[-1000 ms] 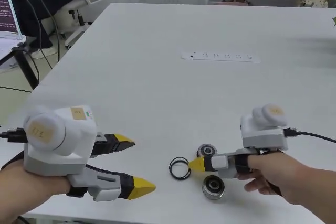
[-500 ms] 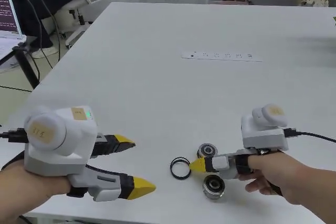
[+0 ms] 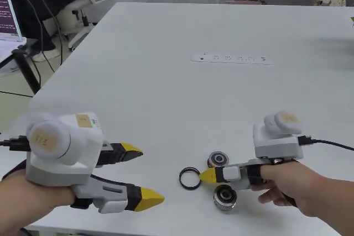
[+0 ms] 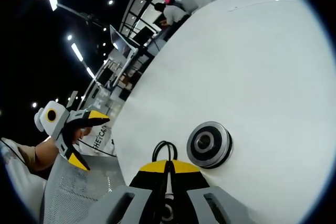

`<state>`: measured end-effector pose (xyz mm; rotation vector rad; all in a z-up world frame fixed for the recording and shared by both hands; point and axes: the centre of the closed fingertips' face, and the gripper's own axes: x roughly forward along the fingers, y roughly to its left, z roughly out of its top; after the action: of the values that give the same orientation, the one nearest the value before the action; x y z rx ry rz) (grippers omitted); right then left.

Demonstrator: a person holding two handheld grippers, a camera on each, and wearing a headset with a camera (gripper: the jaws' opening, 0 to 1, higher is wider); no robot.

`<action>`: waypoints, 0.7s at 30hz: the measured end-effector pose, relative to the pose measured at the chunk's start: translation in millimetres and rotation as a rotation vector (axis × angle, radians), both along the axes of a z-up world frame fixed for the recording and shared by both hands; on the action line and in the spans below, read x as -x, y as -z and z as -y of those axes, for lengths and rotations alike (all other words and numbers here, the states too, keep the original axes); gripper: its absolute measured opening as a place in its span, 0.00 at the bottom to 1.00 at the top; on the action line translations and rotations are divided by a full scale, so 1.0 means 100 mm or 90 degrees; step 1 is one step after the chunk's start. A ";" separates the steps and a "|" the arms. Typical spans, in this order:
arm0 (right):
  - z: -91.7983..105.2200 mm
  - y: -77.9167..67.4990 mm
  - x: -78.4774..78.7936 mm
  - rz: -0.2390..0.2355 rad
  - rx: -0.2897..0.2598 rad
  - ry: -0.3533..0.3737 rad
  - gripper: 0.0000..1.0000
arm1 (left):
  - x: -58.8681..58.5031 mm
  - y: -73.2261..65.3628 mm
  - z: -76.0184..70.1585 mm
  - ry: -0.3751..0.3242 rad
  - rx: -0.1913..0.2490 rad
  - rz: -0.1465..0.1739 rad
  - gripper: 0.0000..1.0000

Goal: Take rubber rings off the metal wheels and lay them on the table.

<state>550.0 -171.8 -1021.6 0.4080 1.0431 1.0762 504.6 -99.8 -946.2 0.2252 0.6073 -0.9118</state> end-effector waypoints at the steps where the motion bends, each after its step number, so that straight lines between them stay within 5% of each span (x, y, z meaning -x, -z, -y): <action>1: 0.00 0.00 0.00 0.000 0.000 0.000 0.00 | 0.00 0.00 0.00 0.000 0.000 0.000 0.61; 17: -0.01 0.01 0.02 0.020 0.009 -0.018 0.01 | 0.01 0.02 0.01 0.002 -0.003 -0.003 0.61; 21: -0.03 0.00 0.02 0.060 0.022 -0.043 0.04 | 0.01 0.02 0.01 0.002 -0.003 -0.005 0.61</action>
<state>547.8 -169.3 -1021.3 0.2925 0.9962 1.1250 503.6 -100.3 -948.5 0.2269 0.6167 -0.9146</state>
